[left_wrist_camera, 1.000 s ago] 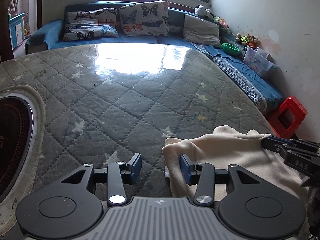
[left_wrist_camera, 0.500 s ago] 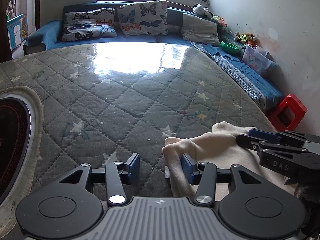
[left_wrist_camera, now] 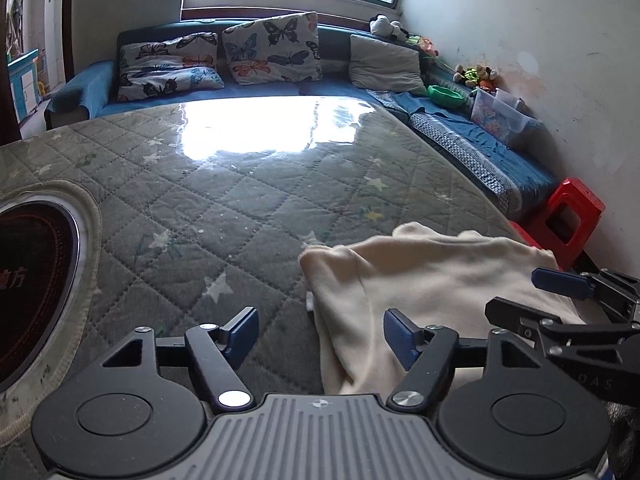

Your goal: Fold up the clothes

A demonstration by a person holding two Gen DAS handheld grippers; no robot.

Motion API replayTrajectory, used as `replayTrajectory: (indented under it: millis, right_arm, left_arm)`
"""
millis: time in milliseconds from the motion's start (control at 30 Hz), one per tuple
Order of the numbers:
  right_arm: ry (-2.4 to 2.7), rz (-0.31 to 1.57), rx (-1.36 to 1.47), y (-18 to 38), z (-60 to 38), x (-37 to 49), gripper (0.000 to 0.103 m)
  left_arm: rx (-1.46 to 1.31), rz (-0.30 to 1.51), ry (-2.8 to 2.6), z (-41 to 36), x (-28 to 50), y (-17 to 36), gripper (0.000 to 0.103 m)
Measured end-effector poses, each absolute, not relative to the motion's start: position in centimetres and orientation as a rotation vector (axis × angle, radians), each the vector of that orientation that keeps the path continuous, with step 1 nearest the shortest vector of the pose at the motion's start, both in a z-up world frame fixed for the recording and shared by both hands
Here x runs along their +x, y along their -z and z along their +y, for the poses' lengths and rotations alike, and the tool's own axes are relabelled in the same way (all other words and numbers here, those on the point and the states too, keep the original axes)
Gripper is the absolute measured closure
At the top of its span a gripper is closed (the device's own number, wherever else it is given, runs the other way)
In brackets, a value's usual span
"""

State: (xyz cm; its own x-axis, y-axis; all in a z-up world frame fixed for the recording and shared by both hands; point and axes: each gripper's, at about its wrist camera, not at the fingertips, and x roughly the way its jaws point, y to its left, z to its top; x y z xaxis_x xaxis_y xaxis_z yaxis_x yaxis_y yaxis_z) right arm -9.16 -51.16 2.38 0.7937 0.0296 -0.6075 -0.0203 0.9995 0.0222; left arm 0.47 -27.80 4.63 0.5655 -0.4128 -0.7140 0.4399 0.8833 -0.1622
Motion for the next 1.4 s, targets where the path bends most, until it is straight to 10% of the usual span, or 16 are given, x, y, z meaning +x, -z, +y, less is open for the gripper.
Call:
replayTrajectory:
  millis: [533,1400]
  right_arm:
    - [0.104,0.632,0.044,-1.9,-49.3,-17.3,0.009]
    - [0.256,0.629,0.117,-1.2,-46.7,-22.4,0.0]
  left_arm:
    - [0.094,0.758,0.555,-26.4,-6.3,-5.3,0.0]
    - [0.127,0.708,0.606,-24.5,-12.2,-4.5,0.0]
